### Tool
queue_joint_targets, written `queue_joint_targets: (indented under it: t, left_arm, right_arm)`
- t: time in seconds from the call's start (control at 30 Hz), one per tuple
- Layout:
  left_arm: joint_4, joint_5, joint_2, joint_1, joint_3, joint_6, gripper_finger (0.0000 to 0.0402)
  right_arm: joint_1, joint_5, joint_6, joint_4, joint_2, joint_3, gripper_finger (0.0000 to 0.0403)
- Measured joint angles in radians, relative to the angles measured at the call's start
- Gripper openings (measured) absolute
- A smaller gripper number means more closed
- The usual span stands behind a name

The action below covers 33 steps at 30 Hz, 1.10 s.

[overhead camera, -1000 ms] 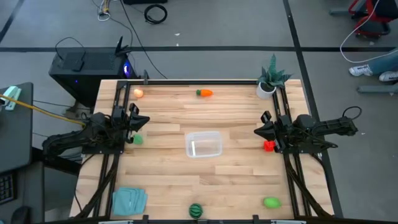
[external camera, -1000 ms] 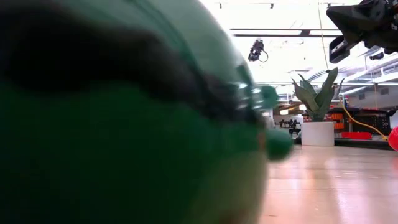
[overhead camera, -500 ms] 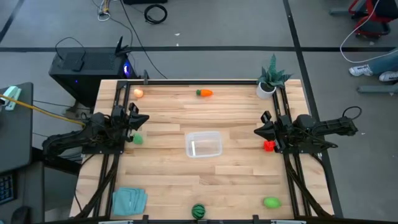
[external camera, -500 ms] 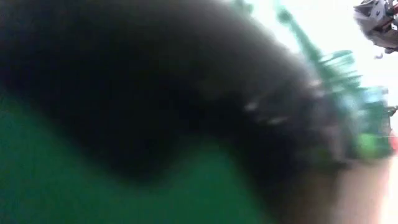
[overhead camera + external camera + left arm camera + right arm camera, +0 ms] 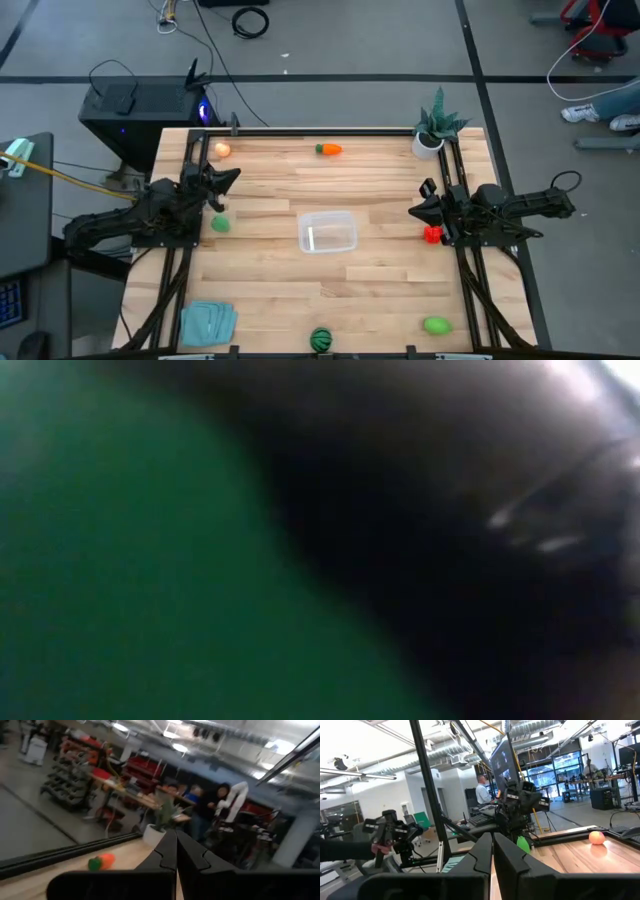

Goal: Pick and placing Produce into tupperware
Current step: Put the green corn into the transparent bin

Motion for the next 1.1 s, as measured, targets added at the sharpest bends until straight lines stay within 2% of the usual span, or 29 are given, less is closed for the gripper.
queue_joint_targets:
  t: [0.1, 0.27, 0.5, 0.7, 0.9, 1.1]
  left_arm:
    - [-0.065, -0.026, 0.088, 0.000, 0.104, 0.000, 0.0003]
    - [-0.326, -0.038, 0.277, 0.000, 0.322, -0.032, 0.0002]
    - [-0.744, -0.041, 0.534, 0.000, 0.616, -0.264, 0.0001]
    - [-1.076, -0.027, 0.713, 0.000, 0.803, -0.501, 0.0001]
    - [-1.276, 0.096, 0.847, 0.000, 0.934, -0.651, 0.0001]
    - [-1.361, 0.279, 0.929, 0.000, 0.969, -0.732, 0.0003]
  right_arm:
    - [0.000, 0.000, 0.000, 0.000, 0.000, 0.000, 0.0023]
    - [0.000, 0.000, 0.000, -0.002, 0.000, 0.000, 0.0023]
    - [0.000, 0.000, 0.000, -0.002, 0.000, 0.000, 0.0023]
    - [0.000, 0.000, 0.000, -0.002, 0.000, 0.000, 0.0023]
    - [0.000, 0.000, -0.003, -0.002, 0.000, 0.000, 0.0023]
    - [0.000, 0.000, -0.004, -0.002, 0.000, 0.000, 0.0023]
